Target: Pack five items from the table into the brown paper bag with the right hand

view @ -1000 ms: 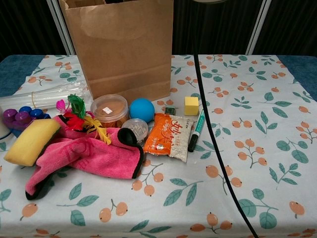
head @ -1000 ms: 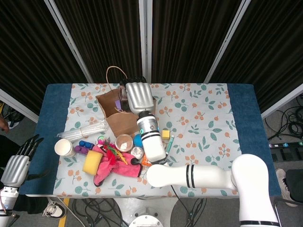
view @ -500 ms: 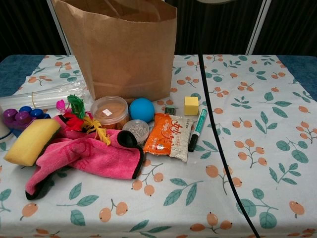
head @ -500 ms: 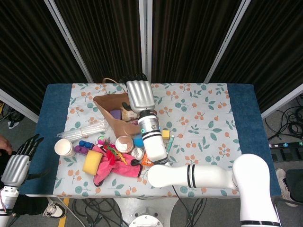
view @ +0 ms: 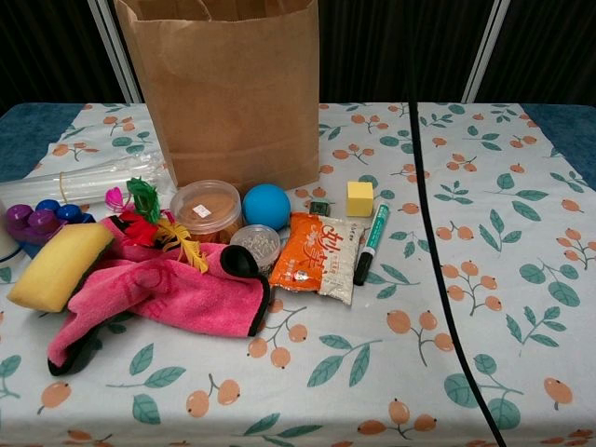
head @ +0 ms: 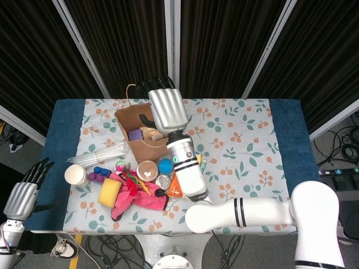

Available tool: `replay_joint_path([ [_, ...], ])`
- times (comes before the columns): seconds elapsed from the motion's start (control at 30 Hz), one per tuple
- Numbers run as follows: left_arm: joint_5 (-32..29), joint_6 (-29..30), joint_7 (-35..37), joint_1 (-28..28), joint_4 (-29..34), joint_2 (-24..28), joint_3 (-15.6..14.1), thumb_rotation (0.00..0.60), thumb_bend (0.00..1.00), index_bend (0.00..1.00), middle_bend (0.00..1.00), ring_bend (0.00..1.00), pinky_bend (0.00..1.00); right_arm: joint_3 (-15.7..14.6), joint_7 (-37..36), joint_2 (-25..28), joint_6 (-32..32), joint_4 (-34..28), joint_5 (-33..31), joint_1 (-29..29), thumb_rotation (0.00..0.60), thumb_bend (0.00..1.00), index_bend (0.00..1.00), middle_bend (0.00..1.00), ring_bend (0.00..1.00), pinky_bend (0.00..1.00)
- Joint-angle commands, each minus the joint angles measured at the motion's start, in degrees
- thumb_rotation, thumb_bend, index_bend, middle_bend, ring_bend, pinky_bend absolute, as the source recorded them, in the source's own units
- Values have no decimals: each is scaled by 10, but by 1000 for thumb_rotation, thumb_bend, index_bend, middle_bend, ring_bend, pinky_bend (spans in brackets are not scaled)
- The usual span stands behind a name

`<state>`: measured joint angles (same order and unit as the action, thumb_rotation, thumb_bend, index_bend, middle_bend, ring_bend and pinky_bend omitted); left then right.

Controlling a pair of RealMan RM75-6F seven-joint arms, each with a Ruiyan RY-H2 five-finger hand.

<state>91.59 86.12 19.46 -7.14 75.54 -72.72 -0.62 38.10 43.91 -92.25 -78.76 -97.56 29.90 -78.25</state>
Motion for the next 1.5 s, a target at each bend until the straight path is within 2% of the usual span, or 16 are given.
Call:
replay_joint_path([
  [0.03,2,-1,-3,-3,3,0,1,600,57,111,99,63,159,-13,23,86,-50,-135,40,60,600,127,289,296,185,152],
  [0.17,4,-2,-9,-7,8,-1,2,600,56,111,100,63,158,-51,41,170,-90,-257,50,139,600,111,289,298,186,152],
  [0.23,5,-3,-11,-8,10,-1,3,600,57,111,99,63,159,-80,30,209,-103,-304,64,186,600,105,289,301,187,152],
  [0.37,5,-2,-17,-9,14,-2,3,600,57,111,100,63,158,-148,-6,265,-96,-346,81,268,600,93,289,314,192,152],
  [0.47,6,1,-20,-7,17,-1,1,599,56,111,100,62,159,-199,-45,289,-62,-345,80,315,600,77,287,320,192,152],
  [0.53,6,1,-22,-6,18,-1,1,600,56,111,100,63,158,-234,-72,291,-32,-323,92,338,600,68,287,321,192,152],
  [0.63,6,2,-23,-5,21,-1,-1,600,56,111,100,62,158,-274,-113,278,15,-278,110,362,600,51,287,316,192,152],
  [0.73,8,3,-26,-5,23,1,-2,600,57,111,99,63,158,-301,-134,261,67,-231,125,368,600,28,286,294,181,152],
  [0.87,8,9,-28,-3,28,3,-1,600,56,111,99,63,158,-316,-141,235,126,-185,136,357,600,20,274,278,161,152],
  [0.97,9,13,-30,-1,31,6,-1,600,57,111,100,63,159,-316,-129,201,132,-158,140,346,600,15,273,265,156,134],
  [1.23,13,13,-27,0,32,8,-4,600,57,111,100,63,159,-285,-118,96,111,-55,114,329,600,31,273,264,146,107],
  [1.5,14,19,-21,3,25,7,-4,600,57,111,100,63,159,-253,-110,-10,129,76,84,296,600,106,287,303,190,165],
])
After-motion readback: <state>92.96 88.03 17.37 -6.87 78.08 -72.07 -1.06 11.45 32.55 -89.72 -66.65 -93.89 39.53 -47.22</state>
